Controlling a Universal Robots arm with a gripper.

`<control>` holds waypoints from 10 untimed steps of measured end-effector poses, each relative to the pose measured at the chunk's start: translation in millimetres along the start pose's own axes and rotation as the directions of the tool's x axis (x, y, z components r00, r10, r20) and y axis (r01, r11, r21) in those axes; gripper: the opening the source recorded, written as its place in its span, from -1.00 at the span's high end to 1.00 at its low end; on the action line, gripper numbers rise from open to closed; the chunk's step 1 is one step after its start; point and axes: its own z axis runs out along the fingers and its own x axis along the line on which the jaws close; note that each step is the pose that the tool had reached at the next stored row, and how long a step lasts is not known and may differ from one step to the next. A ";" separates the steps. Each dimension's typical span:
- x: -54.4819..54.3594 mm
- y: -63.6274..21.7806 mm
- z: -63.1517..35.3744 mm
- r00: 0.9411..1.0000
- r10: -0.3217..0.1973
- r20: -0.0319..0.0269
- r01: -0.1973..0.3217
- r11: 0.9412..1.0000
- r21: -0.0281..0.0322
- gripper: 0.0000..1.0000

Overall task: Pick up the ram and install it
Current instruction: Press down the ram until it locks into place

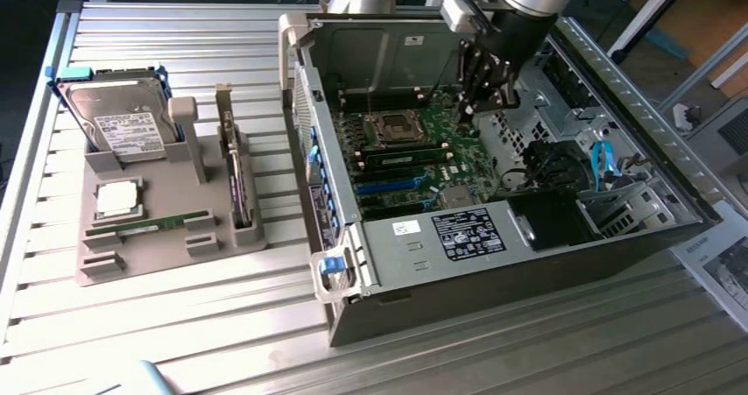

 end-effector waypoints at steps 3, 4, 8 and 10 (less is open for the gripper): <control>0.0 -0.5 7.2 1.000 0.000 0.000 0.000 1.000 0.000 0.79; 0.0 -0.6 9.1 1.000 0.000 0.000 0.000 1.000 0.000 0.79; -0.1 -1.1 19.5 1.000 0.000 0.000 0.000 1.000 0.000 0.79; 0.0 -1.3 24.8 1.000 0.000 0.000 0.000 1.000 0.000 0.79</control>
